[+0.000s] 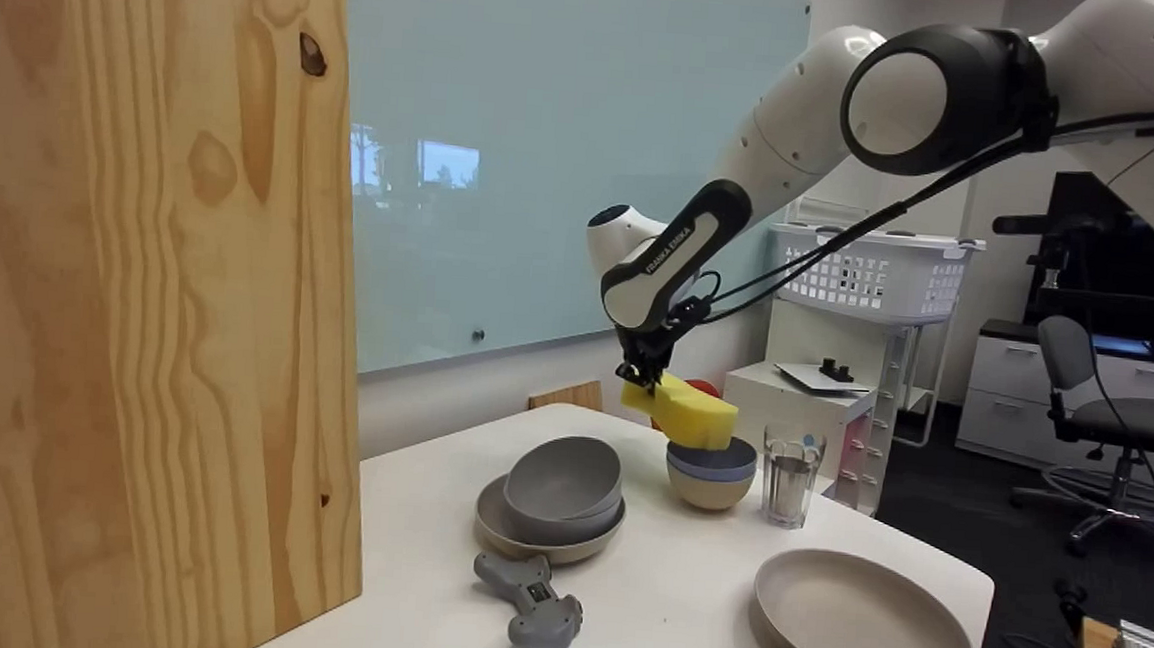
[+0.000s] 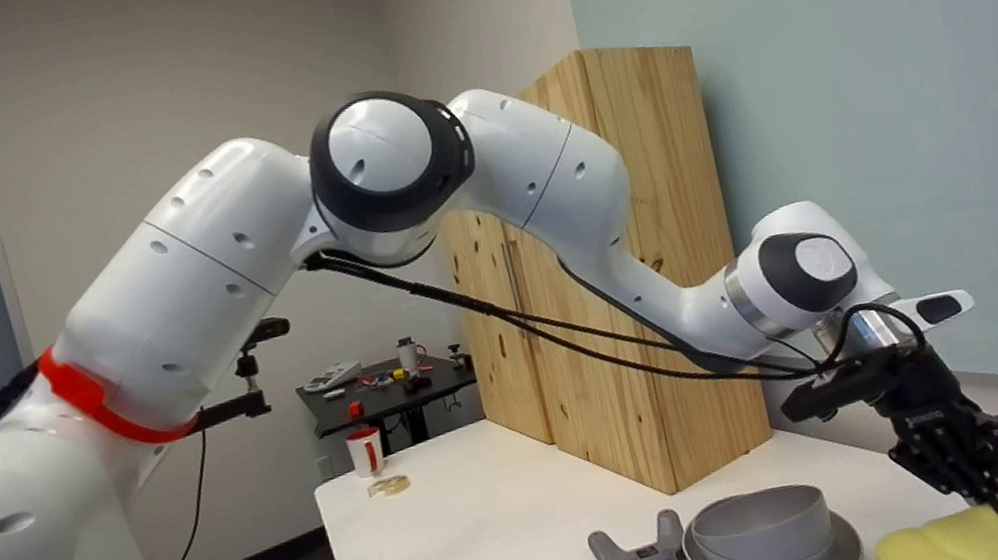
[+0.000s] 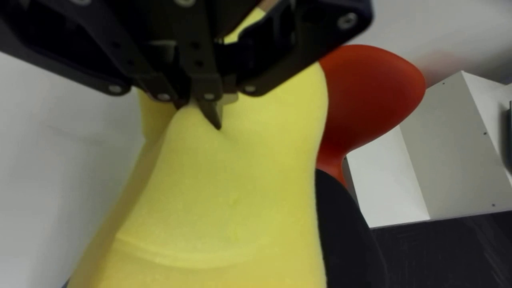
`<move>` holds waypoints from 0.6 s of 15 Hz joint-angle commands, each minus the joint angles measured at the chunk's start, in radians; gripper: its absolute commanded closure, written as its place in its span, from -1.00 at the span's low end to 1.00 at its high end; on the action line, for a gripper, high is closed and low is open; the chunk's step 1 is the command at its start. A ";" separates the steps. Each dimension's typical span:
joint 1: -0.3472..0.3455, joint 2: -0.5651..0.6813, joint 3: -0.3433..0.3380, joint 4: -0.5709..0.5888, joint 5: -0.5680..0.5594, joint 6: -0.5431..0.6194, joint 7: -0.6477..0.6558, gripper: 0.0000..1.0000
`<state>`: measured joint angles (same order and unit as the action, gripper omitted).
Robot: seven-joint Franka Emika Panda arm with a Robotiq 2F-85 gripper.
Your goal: Remove the sponge from the bowl
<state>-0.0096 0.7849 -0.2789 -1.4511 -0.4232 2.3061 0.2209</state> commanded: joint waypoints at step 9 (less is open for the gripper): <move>0.055 -0.015 0.018 0.106 -0.096 0.020 -0.041 0.96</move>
<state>0.0416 0.7809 -0.2876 -1.3378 -0.5038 2.2520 0.2119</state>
